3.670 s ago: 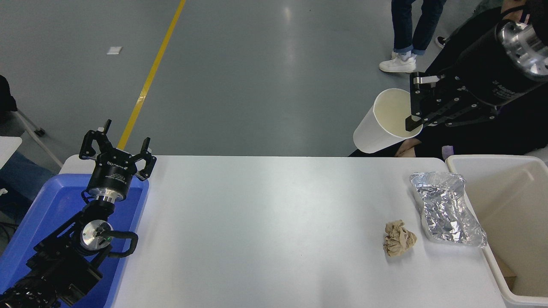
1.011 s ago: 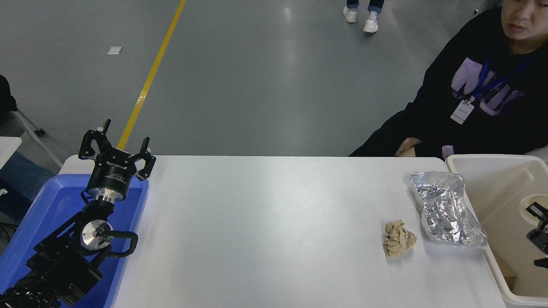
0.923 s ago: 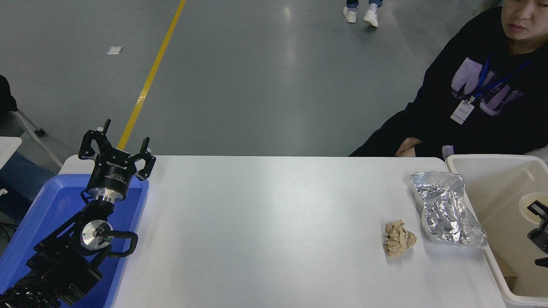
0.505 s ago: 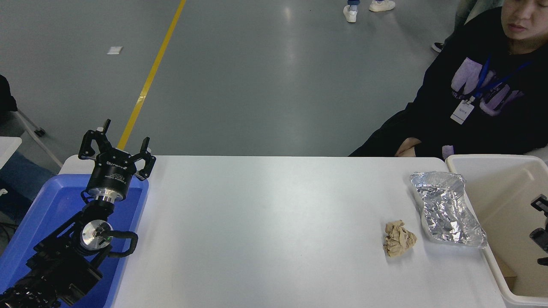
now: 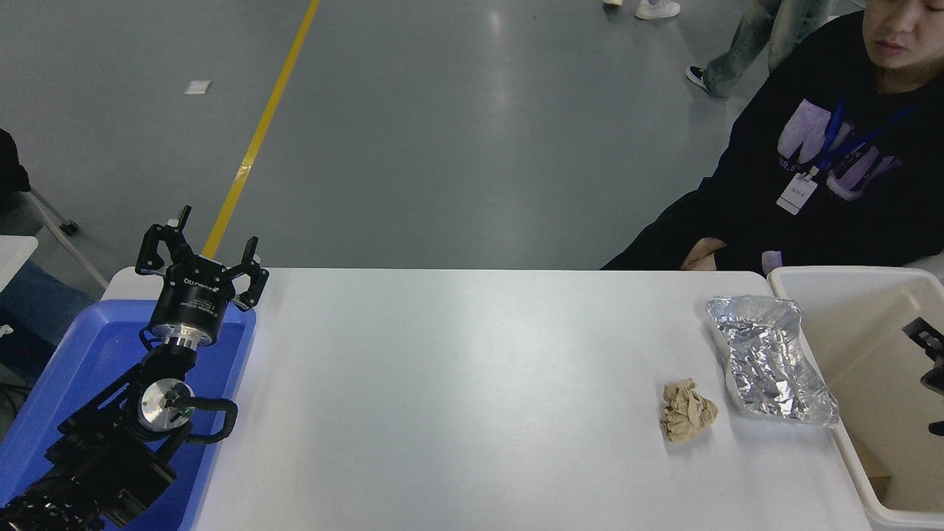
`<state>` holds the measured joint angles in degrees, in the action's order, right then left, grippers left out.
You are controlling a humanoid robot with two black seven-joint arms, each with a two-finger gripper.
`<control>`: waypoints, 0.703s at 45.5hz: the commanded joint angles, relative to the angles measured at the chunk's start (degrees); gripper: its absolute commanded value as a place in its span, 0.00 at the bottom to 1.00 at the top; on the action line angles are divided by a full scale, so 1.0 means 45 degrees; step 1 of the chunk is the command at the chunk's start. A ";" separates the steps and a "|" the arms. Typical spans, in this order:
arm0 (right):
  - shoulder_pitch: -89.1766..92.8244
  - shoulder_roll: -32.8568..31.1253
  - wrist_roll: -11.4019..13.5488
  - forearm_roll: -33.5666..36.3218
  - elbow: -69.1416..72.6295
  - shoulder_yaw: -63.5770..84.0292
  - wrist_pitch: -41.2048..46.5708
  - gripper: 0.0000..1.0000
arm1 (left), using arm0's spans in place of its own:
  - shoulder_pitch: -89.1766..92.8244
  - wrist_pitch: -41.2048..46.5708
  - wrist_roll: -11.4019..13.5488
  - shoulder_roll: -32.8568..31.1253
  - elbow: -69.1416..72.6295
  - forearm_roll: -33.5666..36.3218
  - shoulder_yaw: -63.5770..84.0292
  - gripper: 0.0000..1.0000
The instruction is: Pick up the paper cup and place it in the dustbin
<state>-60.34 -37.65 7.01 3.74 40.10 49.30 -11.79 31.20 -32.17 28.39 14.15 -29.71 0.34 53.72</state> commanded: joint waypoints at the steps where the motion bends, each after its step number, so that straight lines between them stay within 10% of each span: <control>1: -0.3970 -0.0988 -0.0015 -0.0088 0.4795 0.3261 0.0490 1.00 | 0.0000 0.0000 0.0000 0.0000 0.0002 0.0002 -0.0004 0.98; 15: -0.7623 -0.1028 0.0024 -0.0595 0.7473 0.4043 0.4782 1.00 | 0.0000 -0.0019 0.0000 0.0000 0.0002 0.0002 -0.0024 0.98; 32: -1.2488 0.2721 0.0024 -0.0811 0.8157 0.4611 1.2619 1.00 | -0.0020 0.0000 0.0000 0.0000 0.0002 0.0002 -0.0004 0.98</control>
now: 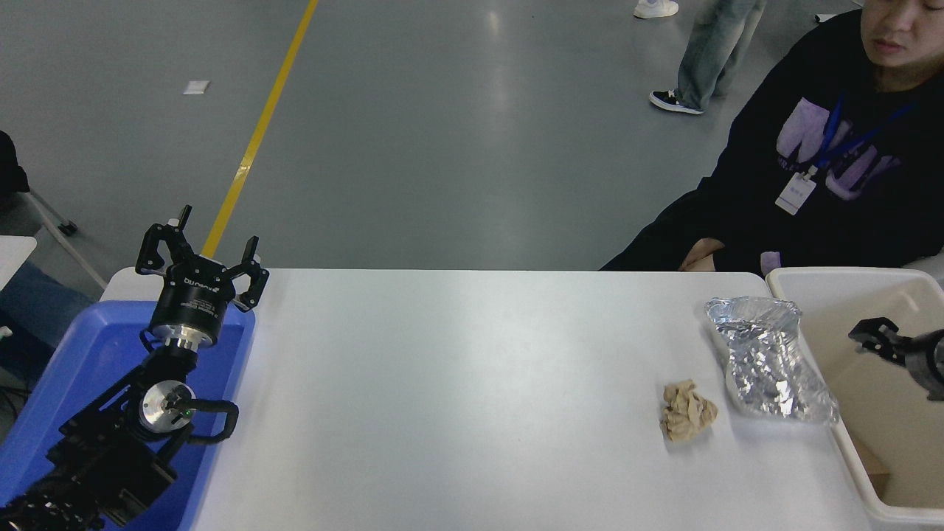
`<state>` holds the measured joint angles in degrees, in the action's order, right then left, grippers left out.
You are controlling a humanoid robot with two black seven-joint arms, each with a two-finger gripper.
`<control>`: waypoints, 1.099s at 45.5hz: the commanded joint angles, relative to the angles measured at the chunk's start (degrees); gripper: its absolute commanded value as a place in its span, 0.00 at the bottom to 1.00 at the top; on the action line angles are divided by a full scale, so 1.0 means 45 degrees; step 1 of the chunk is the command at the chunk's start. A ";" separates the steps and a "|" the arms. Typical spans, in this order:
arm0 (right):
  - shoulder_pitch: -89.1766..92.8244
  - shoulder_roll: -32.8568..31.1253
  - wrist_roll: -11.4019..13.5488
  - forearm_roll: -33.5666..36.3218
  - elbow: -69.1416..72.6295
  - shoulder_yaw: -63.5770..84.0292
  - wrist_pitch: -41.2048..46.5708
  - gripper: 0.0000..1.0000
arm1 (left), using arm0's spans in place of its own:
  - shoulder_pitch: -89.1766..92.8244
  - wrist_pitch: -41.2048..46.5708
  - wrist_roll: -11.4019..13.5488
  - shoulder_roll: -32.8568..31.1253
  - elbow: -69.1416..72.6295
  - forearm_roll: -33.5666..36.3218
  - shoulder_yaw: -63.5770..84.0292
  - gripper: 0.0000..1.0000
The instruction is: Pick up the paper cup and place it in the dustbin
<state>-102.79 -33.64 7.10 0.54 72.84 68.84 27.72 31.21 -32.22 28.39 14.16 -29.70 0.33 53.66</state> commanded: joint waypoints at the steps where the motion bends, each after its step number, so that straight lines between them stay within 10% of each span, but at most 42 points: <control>1: -0.3327 0.1986 0.0003 -0.0100 0.1039 0.0250 0.3841 1.00 | -0.0021 0.0012 -0.0001 -0.0001 -0.0001 -0.0015 0.0010 0.98; 50: -0.7666 0.4018 -0.0016 0.0154 0.2701 0.0152 0.3841 1.00 | -0.0001 -0.0007 -0.0020 -0.0001 -0.0001 0.0005 -0.0010 0.98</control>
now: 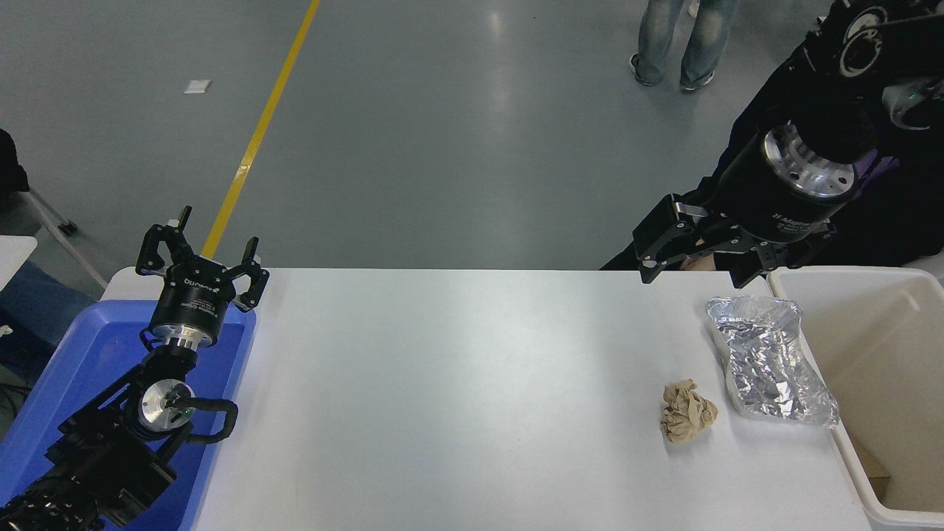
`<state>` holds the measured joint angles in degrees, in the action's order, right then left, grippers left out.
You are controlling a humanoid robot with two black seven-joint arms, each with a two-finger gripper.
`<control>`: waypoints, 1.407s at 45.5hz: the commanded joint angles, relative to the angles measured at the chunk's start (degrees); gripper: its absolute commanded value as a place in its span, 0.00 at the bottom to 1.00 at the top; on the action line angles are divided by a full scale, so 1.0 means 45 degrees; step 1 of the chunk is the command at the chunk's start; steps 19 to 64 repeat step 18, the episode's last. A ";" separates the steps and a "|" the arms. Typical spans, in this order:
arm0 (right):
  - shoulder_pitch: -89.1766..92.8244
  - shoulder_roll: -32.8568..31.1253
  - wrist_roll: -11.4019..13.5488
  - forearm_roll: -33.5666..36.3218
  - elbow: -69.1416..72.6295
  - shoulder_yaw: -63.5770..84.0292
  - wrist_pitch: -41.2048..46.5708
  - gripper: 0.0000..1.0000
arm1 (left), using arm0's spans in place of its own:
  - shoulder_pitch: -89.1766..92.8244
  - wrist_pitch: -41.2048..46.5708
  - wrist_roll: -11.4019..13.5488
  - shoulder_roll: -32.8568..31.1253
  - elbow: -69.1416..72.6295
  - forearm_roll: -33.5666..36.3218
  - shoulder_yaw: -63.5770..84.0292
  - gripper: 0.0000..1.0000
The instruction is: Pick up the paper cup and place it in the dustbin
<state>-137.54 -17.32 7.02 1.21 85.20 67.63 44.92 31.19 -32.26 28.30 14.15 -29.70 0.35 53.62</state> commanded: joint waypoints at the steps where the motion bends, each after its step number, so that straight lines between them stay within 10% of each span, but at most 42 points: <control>1: 0.0192 0.0528 0.0002 0.0004 -0.0047 0.0498 0.0019 1.00 | 0.0001 0.0000 0.0000 0.0000 -0.0001 0.0000 -0.0001 0.98; 64: 0.0995 0.0920 0.0002 0.0024 -0.0067 0.0499 0.0019 1.00 | 0.0021 0.0000 0.0000 0.0000 -0.0001 0.0000 -0.0001 0.98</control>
